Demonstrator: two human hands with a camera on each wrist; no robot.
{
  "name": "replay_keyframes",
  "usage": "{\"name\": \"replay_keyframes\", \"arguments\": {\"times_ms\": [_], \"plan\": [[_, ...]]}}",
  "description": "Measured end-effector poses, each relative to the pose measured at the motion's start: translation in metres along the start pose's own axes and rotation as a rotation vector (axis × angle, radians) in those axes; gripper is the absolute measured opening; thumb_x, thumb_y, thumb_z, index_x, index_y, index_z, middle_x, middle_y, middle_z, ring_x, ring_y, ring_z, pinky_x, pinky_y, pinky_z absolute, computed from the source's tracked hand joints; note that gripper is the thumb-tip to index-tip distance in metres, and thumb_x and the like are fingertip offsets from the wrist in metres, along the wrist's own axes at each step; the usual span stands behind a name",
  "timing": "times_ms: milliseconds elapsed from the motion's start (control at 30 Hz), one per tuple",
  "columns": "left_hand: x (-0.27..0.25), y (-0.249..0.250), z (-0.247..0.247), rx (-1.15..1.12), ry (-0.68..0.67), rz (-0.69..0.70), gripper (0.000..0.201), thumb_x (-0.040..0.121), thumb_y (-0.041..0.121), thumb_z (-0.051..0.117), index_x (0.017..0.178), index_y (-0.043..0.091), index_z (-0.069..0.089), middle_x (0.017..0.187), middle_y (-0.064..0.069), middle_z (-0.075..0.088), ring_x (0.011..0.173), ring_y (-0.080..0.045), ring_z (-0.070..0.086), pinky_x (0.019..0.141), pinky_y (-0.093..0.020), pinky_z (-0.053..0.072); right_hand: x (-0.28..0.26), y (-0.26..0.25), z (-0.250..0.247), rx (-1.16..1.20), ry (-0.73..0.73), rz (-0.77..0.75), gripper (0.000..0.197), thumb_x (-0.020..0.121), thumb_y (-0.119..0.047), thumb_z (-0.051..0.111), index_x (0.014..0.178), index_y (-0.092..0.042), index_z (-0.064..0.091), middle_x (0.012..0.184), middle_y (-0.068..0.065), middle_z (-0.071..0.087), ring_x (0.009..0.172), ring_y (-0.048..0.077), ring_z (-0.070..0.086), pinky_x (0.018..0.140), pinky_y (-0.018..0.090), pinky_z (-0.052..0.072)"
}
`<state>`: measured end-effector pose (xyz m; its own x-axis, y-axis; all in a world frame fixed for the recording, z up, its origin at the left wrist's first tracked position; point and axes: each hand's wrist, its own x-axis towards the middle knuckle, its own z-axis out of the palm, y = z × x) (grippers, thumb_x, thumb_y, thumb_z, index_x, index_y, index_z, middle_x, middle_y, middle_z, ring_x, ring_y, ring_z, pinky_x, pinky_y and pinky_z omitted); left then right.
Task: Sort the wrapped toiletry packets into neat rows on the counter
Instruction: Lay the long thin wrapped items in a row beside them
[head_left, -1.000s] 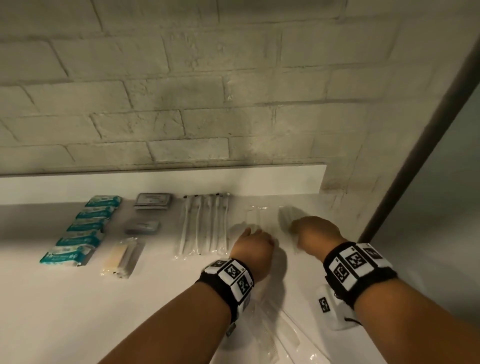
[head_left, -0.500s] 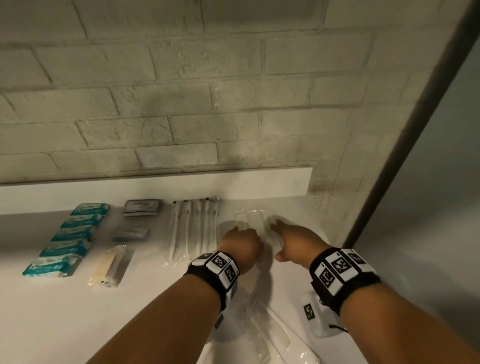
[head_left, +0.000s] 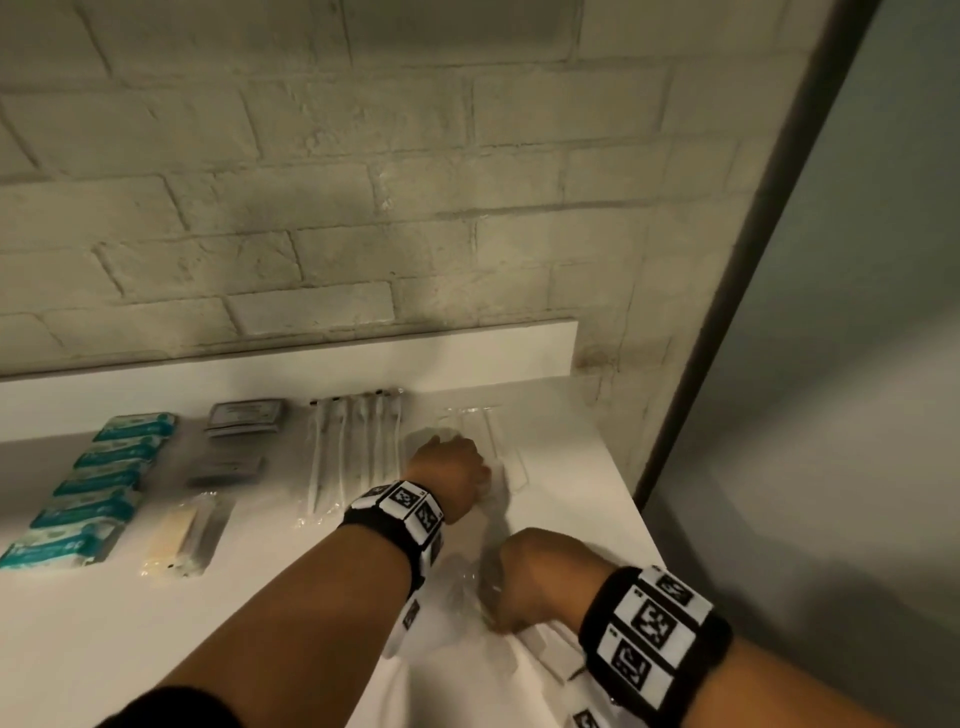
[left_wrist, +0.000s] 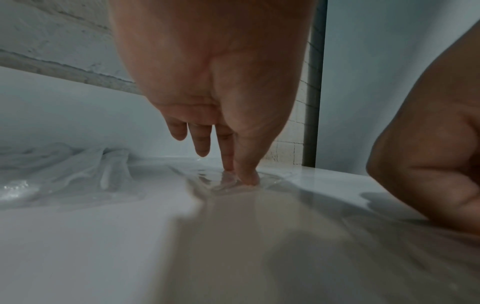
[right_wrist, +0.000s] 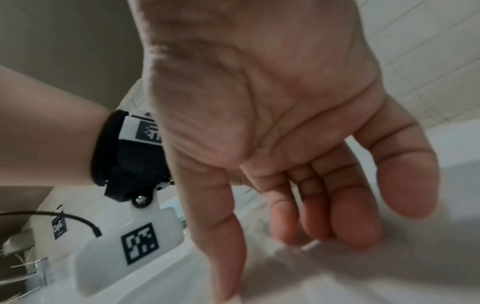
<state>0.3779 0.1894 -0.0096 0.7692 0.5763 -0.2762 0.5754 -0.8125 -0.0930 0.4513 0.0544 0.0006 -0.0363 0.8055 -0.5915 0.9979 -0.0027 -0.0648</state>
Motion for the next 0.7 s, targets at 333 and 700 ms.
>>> {"name": "replay_keyframes", "arguments": {"times_ms": [333,700], "plan": [[0.000,0.005,-0.007,0.021,-0.039,-0.028,0.031,0.096,0.024,0.040,0.121,0.020,0.058,0.134,-0.005,0.049,0.127,-0.023,0.043,0.111,-0.040,0.028,-0.011,0.022,-0.002,0.228,0.155,0.187,0.034,0.091,-0.020,0.055,0.121,-0.006,0.053,0.124,0.013,0.059,0.111,0.030,0.059,0.085,0.033,0.048],[-0.006,0.007,-0.009,0.018,-0.010,-0.019,0.032,0.095,0.023,0.039,0.119,0.022,0.060,0.130,-0.006,0.051,0.124,-0.024,0.047,0.107,-0.041,0.034,-0.014,0.054,-0.017,0.259,0.043,0.388,0.039,0.079,-0.034,0.076,0.099,-0.006,0.058,0.079,0.005,0.065,0.067,0.018,0.062,0.060,0.026,0.049]]}}
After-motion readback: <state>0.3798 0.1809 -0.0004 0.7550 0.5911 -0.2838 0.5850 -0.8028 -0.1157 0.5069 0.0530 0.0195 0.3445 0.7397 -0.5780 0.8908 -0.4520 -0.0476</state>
